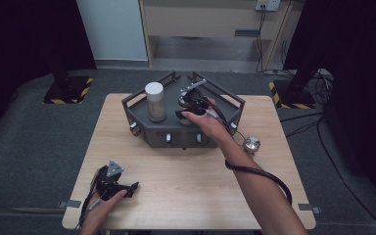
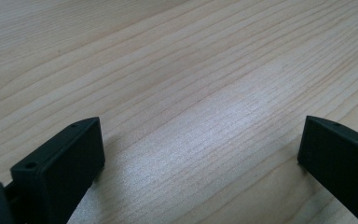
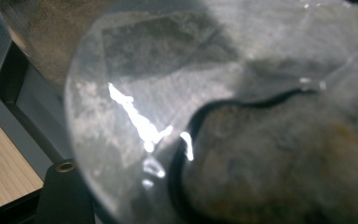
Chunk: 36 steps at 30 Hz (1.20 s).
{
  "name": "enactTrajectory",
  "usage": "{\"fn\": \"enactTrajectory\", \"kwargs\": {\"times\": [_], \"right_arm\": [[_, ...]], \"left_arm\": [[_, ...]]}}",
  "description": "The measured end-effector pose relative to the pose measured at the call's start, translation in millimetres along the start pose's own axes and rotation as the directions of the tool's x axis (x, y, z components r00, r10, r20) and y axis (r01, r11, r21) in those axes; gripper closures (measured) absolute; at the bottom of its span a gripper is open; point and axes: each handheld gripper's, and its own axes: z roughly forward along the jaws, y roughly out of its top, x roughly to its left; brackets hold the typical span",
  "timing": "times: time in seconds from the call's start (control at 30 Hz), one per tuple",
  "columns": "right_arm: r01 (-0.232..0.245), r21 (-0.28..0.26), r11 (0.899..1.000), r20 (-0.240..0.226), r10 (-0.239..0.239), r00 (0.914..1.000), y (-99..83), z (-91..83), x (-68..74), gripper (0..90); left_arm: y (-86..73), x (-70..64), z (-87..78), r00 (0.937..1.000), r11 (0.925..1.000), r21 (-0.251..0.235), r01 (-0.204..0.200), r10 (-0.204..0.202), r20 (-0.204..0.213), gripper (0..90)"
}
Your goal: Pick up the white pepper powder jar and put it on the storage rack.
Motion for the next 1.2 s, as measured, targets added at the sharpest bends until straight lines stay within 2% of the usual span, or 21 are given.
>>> {"fn": "enactTrajectory", "kwargs": {"times": [0.3,0.4,0.67,1.0,1.2], "right_arm": [[-0.004,-0.005,1.000,-0.001,0.004,1.0000,-1.7,0.4,-0.5,29.9],[0.006,-0.012,1.000,0.006,-0.006,1.0000,-2.8,0.3,1.2,25.3],[-0.004,-0.026,1.000,0.005,0.004,1.0000,-4.8,-3.8,2.3,12.4],[0.001,-0.060,0.998,0.004,-0.001,1.0000,-10.7,-22.5,7.1,6.7],[0.022,-0.079,0.997,0.003,-0.021,0.9998,-18.0,-36.8,7.7,5.5]], "left_arm": [[0.0,0.0,0.0,1.0000,1.0000,0.000,0.000,0.000,0.000,0.0],[0.0,0.0,0.0,1.0000,1.0000,0.000,0.000,0.000,0.000,0.0],[-0.5,-0.3,0.2,1.0000,1.0000,-0.003,0.004,-0.004,0.000,0.0],[-0.3,-0.3,0.2,1.0000,1.0000,-0.002,0.003,-0.003,0.000,0.0],[-0.1,-0.2,0.0,1.0000,1.0000,-0.001,0.003,-0.003,0.000,0.0]]}}
